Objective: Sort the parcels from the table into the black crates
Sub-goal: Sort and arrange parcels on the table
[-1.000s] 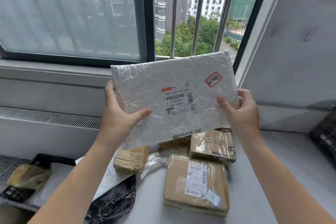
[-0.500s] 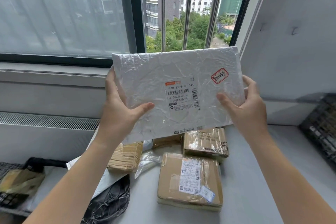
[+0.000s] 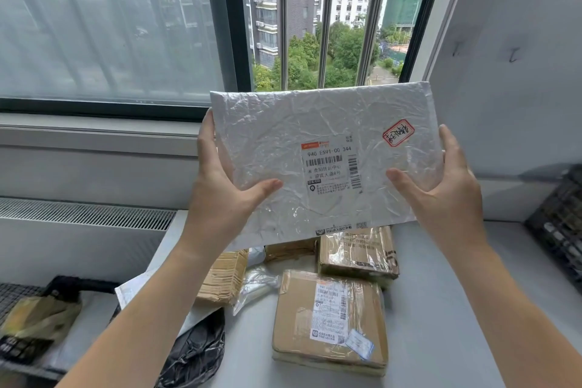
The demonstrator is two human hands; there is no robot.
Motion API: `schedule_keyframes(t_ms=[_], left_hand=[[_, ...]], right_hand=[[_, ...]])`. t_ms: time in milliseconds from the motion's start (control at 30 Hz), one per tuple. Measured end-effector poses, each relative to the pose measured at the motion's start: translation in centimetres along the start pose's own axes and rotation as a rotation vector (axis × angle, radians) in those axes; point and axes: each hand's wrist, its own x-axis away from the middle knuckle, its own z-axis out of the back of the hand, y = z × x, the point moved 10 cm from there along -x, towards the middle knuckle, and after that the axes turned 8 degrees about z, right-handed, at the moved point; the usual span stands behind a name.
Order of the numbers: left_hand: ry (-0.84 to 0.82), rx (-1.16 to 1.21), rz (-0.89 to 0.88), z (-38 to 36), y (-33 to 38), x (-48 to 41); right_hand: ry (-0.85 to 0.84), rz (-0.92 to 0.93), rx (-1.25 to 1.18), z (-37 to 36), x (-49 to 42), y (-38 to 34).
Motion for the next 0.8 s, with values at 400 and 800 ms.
schedule_keyframes(t_ms=[400,800], left_hand=[[-0.071,0.002,-0.025,-2.9,1.0,0.8],[-0.432,0.187,-0.056,-14.3,2.0,6.7]], right_hand=[[-0.016,-0.008,0.123,2.8,0.9,0.0],[0.107,-0.185,0.429,16.8,10.6,1.8]])
